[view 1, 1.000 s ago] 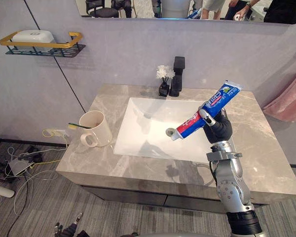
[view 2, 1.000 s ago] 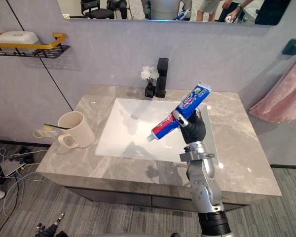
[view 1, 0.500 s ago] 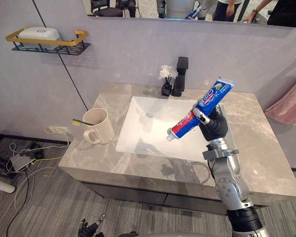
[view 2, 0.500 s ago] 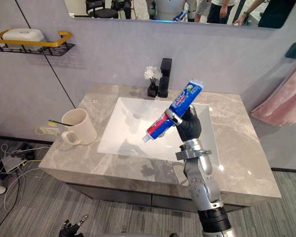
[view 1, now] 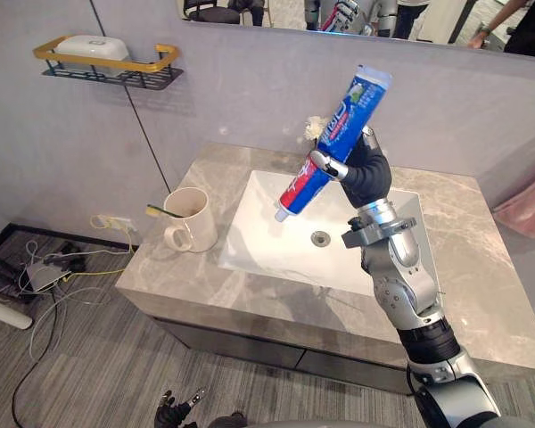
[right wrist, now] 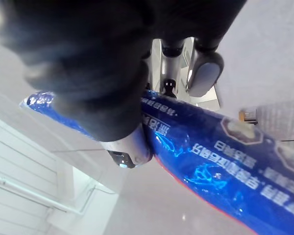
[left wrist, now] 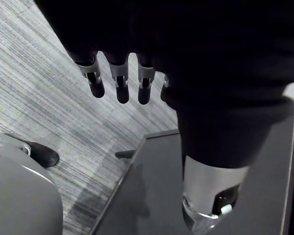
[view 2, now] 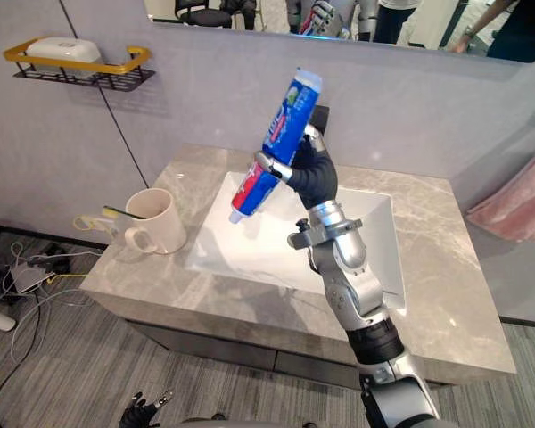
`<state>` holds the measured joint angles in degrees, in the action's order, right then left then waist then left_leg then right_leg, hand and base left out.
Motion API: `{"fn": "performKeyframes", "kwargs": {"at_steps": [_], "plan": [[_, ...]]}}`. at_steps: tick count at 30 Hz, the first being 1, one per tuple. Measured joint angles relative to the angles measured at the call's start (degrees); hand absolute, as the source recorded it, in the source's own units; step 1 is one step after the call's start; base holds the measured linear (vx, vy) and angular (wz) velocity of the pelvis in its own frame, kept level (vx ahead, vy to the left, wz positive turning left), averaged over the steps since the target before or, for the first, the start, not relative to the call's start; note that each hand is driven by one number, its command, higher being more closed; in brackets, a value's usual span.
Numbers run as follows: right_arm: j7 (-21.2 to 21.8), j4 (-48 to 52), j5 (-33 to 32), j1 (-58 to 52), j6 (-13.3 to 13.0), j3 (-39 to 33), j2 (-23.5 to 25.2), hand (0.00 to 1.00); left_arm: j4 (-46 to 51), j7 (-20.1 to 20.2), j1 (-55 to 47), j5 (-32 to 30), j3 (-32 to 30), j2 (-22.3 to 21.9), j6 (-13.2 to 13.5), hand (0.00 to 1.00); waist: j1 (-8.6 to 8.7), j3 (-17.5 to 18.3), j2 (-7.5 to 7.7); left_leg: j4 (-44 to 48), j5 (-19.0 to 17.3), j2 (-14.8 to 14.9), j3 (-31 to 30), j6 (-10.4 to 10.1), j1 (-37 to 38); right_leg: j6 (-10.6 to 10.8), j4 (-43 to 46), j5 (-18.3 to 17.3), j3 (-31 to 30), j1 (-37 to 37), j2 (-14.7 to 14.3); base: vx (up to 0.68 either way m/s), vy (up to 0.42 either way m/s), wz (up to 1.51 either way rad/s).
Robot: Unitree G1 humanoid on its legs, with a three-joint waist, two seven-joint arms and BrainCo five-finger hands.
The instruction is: Organize washtable
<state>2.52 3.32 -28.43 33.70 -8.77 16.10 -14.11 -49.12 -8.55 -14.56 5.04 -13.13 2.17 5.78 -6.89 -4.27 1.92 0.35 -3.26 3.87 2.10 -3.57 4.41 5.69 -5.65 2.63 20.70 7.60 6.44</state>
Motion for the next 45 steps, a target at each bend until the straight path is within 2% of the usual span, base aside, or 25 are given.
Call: {"fn": "performKeyframes", "kwargs": {"at_steps": [5,6,16,21,26,29,45], "plan": [[-1.51,-5.13,6.13,7.52,0.0,2.05,-0.26,1.0,-0.01,0.9,0.02,-1.24,1.74,0.84,0.84,0.0,-0.47,-0.56,0.64,-0.4,0.75,-0.06,-1.26,-0.1,-0.69,-0.03,0.0,-0.03,1.38,-0.07,-0.02,-0.03,-0.003,0.14],[-2.07,-5.82,7.49,8.71,-0.02,2.32,-0.26,1.0,0.07,0.9,0.18,-1.22,1.83,0.89,1.1,0.0,-1.47,-0.85,0.92,-0.4,0.77,-0.04,-1.37,-0.12,-0.73,-0.04,0.0,-0.04,1.45,-0.05,-0.04,-0.03,0.0,0.07],[-5.9,-15.87,15.29,19.33,0.02,4.47,0.26,1.0,0.03,0.86,1.23,-1.3,3.59,1.64,1.59,0.0,-3.58,-1.93,1.23,-0.41,1.41,-0.18,-2.93,-0.23,-2.43,-0.05,0.0,-0.08,3.0,-0.91,-0.02,-0.02,0.003,0.08],[-7.17,-20.5,16.2,22.84,0.19,4.5,0.29,1.0,-0.32,0.85,1.21,-1.43,4.24,2.09,1.58,0.0,-5.07,-2.86,1.33,-0.39,1.5,-0.17,-3.6,-0.29,-2.81,-0.07,0.0,-0.16,3.71,-0.9,-0.08,-0.01,0.002,0.08],[-7.87,-23.94,16.77,25.4,0.19,4.51,1.51,1.0,-0.8,0.82,1.29,-1.43,5.52,2.77,1.62,0.0,-5.61,-3.57,1.32,-0.36,1.75,-0.17,-4.7,-0.46,-3.54,-0.19,0.0,-0.46,4.86,-0.96,-0.18,-0.01,0.0,0.12],[-7.91,-25.55,16.61,26.25,0.24,4.52,1.57,1.0,-0.88,0.81,2.08,-1.42,6.25,3.02,1.6,0.0,-6.55,-4.43,1.29,-0.39,1.87,-0.04,-5.23,-0.6,-3.88,-0.29,0.0,-0.58,5.41,-1.02,-0.32,-0.02,-0.005,0.09],[-7.2,-27.64,14.88,26.38,0.35,7.27,4.53,1.0,0.07,0.71,2.17,-1.4,8.11,3.69,1.98,0.0,-6.77,-6.07,1.15,-0.25,1.94,-0.11,-5.97,-0.65,-4.8,-0.17,0.01,-0.84,6.16,-1.42,-0.29,0.0,0.002,0.02]]}}
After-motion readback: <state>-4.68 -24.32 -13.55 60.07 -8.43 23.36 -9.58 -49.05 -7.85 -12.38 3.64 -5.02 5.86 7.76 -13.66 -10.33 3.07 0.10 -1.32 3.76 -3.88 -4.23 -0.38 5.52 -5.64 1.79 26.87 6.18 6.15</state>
